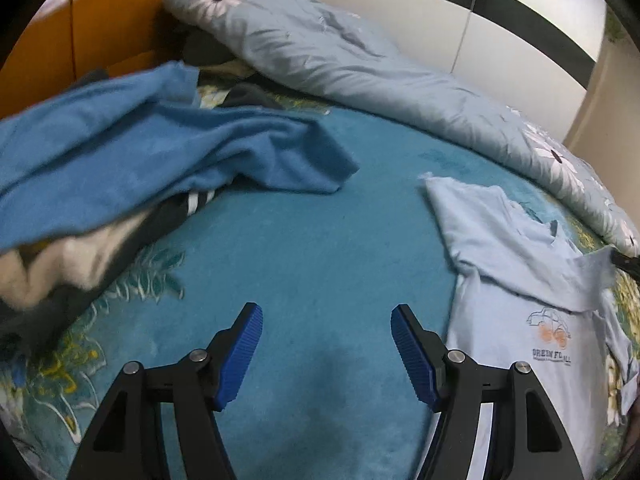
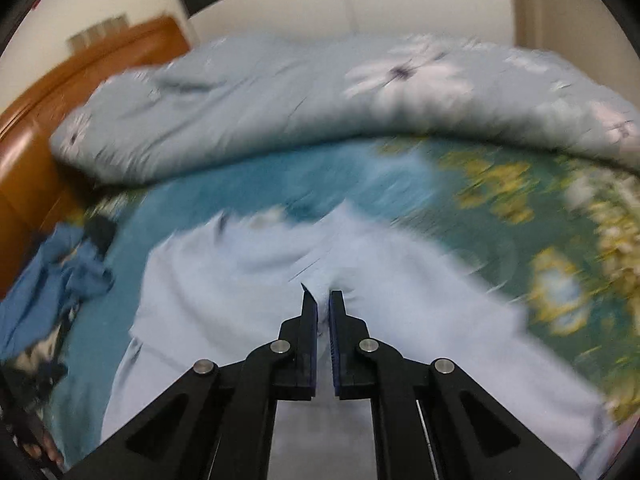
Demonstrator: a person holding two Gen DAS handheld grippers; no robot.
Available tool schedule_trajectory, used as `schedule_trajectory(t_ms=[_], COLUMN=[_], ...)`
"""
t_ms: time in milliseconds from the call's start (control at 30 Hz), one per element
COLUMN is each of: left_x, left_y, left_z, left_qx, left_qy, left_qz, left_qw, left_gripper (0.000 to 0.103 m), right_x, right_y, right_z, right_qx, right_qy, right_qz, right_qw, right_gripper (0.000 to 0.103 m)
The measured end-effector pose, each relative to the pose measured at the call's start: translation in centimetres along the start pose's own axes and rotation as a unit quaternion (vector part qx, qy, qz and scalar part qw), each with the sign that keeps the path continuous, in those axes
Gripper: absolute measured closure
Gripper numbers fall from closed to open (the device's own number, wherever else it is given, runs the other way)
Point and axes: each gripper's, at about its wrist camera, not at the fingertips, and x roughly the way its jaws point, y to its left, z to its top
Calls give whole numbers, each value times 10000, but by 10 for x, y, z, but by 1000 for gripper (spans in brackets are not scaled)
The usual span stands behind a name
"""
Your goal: Fold clothes
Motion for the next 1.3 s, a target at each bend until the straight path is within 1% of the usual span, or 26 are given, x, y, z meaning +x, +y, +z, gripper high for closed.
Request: schedule_trajectory(t_ms=[100, 167, 233, 300, 367, 433, 467, 567, 600, 633, 700, 767, 833, 967, 1000, 1033, 1100, 1167, 1267, 1300], left_x=[5, 7, 6, 5, 1, -4, -6, -12, -12, -12, -11, -12, -13, -24, -28, -31, -36, -38, -39, -39], left_y=[5, 6, 7, 8, 7, 7, 8, 8, 8, 8, 7, 3, -3, -14, -17, -18, -17, -15, -15, -16], left_z=[-8, -13, -15, -17, -19, -20, -21, -26, -27, -28, -31, -35, -39, -43, -43, -44, -43, -42, -42, -42], left_qx=[-101, -93, -85, -76, -36, 12, 17, 28, -5, -38, -92, -96, -51, 169, 229, 264, 265, 222, 197, 209], left_qy=[129, 222, 250, 277, 249, 203, 193, 162, 184, 205, 245, 278, 328, 300, 255, 212, 158, 142, 159, 156], left_qz=[-35, -21, -15, -9, -4, 8, 6, -1, -26, -50, -102, -138, -193, -224, -196, -158, -110, -101, -134, -140], left_qw=[9999, 9997, 9996, 9996, 9997, 9998, 9998, 9999, 9998, 9998, 9996, 9995, 9993, 9992, 9992, 9993, 9995, 9996, 9996, 9996], left_gripper=[32, 32, 32, 32, 32, 32, 32, 32, 32, 32, 32, 32, 32, 32, 32, 32, 32, 32, 32, 32], right_x=[2, 13, 22, 25, 19, -1, -16, -62, -78, -91, -105, -114, -112, -96, -91, -87, -85, -84, -86, -87], right_y=[-34, -51, -66, -72, -77, -78, -79, -85, -88, -91, -98, -104, -105, -105, -103, -102, -98, -96, -104, -109], right_z=[-4, -14, -23, -26, -27, -31, -37, -62, -73, -85, -111, -136, -150, -168, -171, -174, -178, -181, -178, -176], right_qx=[393, 478, 577, 699, 871, 950, 926, 618, 458, 316, 143, -8, -179, -176, -220, -277, -377, -417, -47, 141], right_qy=[102, 251, 349, 319, 193, 53, -27, -155, -162, -126, 118, 399, 592, 835, 879, 908, 816, 710, 624, 606], right_qz=[-185, -384, -398, -455, -366, -284, -294, -447, -545, -626, -755, -843, -844, -696, -691, -700, -783, -868, -795, -807], right_qw=[9990, 9978, 9969, 9960, 9953, 9951, 9953, 9970, 9973, 9975, 9970, 9956, 9945, 9939, 9935, 9930, 9929, 9928, 9949, 9948], right_gripper=[98, 98, 98, 97, 95, 86, 84, 79, 75, 68, 61, 61, 60, 60, 58, 51, 48, 48, 49, 57])
